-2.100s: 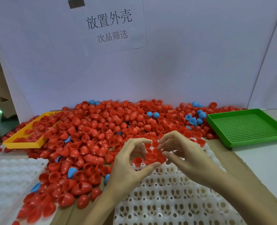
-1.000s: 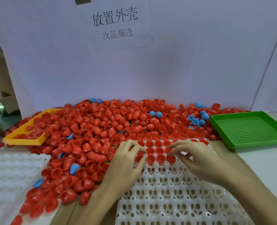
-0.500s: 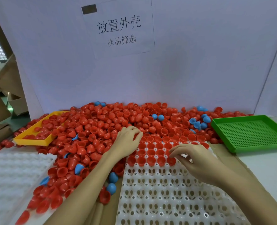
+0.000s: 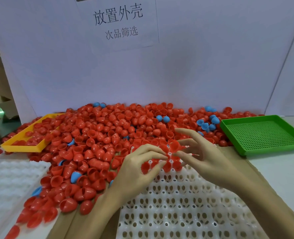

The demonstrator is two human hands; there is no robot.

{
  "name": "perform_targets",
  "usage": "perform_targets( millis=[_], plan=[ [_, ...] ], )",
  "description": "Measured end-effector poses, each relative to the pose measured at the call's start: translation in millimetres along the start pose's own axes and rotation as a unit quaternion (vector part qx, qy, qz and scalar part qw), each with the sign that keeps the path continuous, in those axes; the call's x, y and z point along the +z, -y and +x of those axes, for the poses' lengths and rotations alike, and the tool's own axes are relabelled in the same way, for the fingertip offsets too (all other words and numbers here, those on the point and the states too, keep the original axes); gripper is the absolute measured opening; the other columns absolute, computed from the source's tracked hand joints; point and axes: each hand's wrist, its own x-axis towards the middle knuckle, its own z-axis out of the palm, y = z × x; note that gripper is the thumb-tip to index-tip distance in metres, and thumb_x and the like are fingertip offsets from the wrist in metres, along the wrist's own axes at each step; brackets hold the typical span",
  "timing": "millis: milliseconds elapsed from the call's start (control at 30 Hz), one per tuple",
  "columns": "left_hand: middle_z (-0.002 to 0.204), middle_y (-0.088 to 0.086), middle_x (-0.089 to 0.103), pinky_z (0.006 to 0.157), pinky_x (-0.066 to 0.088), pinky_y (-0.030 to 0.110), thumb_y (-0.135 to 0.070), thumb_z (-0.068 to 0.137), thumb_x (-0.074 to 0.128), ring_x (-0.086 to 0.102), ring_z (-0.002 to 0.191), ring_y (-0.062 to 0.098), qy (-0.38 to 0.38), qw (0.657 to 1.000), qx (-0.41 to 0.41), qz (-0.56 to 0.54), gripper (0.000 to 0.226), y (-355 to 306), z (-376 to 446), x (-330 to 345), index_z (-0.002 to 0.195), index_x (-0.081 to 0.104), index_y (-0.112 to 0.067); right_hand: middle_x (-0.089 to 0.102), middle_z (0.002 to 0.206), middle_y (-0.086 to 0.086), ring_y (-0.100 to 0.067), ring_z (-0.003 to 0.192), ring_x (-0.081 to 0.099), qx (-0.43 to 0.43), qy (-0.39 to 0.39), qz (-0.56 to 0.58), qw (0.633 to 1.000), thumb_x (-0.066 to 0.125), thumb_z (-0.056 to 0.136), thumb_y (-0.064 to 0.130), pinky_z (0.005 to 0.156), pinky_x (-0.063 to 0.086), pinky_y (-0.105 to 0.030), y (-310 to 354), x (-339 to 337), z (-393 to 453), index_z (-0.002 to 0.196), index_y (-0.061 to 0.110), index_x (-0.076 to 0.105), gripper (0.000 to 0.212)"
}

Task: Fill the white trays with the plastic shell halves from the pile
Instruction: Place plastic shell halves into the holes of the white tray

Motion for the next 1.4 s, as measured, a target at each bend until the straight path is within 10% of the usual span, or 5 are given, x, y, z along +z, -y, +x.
perform_targets(
  millis=[500, 1133, 1400],
  plan=[
    [0.133, -0.015, 0.06, 0.098, 0.052, 0.019, -0.031, 0.088, 0.086, 0.065, 0.12, 0.011, -0.05, 0.998, -0.034, -0.025, 0.061, -4, -12, -7, 0.139, 0.055, -0.034, 0.07, 0.129, 0.011, -0.014, 0.119, 0.07, -0.042, 0.079, 0.08, 0.993, 0.067, 0.101, 0.011, 0.095, 0.061, -0.036, 1, 5, -1, 0.128, 0.035, 0.067, 0.036],
    [0.105, -0.016, 0.073, 0.085, 0.055, 0.021, -0.032, 0.111, 0.05, 0.073, 0.097, 0.012, -0.024, 0.99, -0.115, -0.076, 0.02, -9, -13, -2, 0.119, 0.068, -0.031, 0.073, 0.115, 0.006, -0.019, 0.098, 0.075, -0.014, 0.04, 0.083, 0.996, 0.071, 0.098, 0.022, 0.083, 0.064, -0.041, 8, 9, -4, 0.123, 0.031, 0.068, 0.028],
    [0.098, -0.012, 0.063, 0.078, 0.054, 0.024, -0.039, 0.094, 0.078, 0.065, 0.09, 0.017, -0.053, 0.996, -0.074, -0.003, 0.02, -8, -13, 1, 0.108, 0.068, -0.03, 0.067, 0.126, 0.016, -0.013, 0.116, 0.067, -0.067, 0.01, 0.001, 0.998, 0.069, 0.101, 0.02, 0.087, 0.06, -0.033, 10, 14, -7, 0.123, 0.037, 0.067, 0.028]
  ],
)
